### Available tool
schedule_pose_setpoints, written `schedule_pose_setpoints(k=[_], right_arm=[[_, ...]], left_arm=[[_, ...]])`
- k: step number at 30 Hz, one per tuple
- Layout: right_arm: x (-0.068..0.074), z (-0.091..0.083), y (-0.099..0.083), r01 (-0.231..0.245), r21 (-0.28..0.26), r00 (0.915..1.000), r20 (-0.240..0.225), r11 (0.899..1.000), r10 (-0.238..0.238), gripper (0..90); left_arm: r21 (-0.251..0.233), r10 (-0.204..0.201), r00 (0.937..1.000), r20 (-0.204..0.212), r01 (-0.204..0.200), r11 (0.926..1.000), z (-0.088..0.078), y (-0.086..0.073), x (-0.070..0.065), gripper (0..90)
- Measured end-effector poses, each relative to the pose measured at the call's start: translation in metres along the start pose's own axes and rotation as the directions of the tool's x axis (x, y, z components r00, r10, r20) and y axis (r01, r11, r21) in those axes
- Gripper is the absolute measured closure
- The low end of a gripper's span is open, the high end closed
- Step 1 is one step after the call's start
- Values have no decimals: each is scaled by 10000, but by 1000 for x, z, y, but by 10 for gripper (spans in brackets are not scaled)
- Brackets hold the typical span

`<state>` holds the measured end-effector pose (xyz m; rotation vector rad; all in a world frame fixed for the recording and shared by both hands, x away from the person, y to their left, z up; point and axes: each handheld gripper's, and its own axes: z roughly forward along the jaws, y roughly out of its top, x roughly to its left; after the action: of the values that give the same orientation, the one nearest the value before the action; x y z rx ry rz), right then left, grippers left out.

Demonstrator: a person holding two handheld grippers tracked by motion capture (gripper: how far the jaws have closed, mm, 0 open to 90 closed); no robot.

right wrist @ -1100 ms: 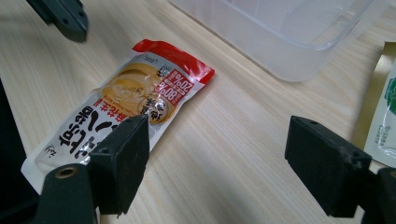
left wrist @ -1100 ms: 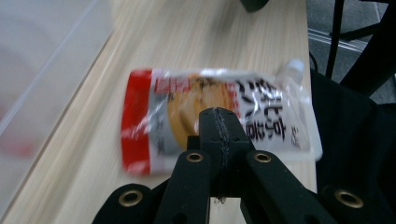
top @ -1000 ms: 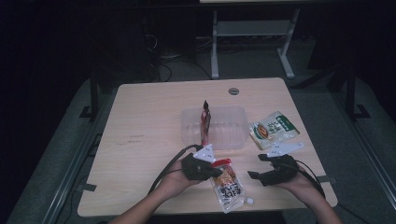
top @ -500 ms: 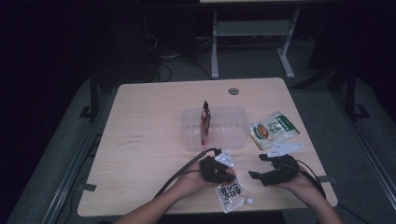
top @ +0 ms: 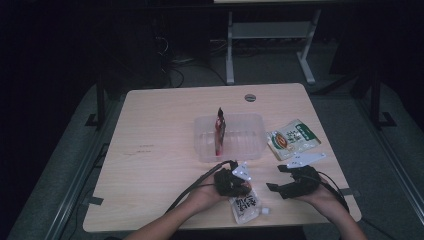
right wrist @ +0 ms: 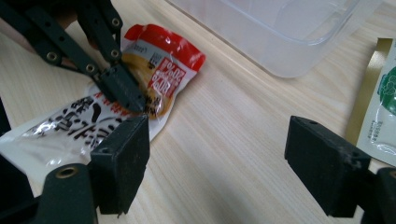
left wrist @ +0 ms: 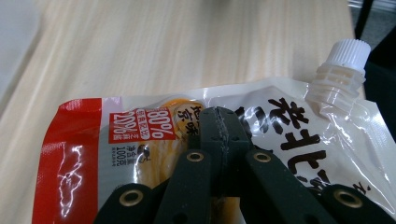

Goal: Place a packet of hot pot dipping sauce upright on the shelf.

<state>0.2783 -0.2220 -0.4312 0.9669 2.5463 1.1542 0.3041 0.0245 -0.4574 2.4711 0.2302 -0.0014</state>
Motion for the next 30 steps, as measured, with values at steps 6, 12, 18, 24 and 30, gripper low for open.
schedule_pose_setpoints(k=[6,12,18,24,30], right_arm=[[1,0,0,-69,-1,10000,-26,10000,69,216],[2,0,0,-57,-12,10000,-68,10000,57,217],[2,1,0,-76,5,9999,-78,10000,76,217],[2,0,0,-70,11,10000,-70,10000,71,218],[2,1,0,-54,29,9999,-90,10000,54,218]], left_arm=[[7,-374,9984,-419,374,9993,-8,-9,7,900],[231,-565,9940,-939,589,9980,-19,-19,13,900],[262,-665,9931,-964,693,9973,-29,-24,13,900],[-230,-621,9829,-1735,590,9980,-43,-18,22,900],[207,-730,9699,-2324,799,9966,-39,-23,40,900]])
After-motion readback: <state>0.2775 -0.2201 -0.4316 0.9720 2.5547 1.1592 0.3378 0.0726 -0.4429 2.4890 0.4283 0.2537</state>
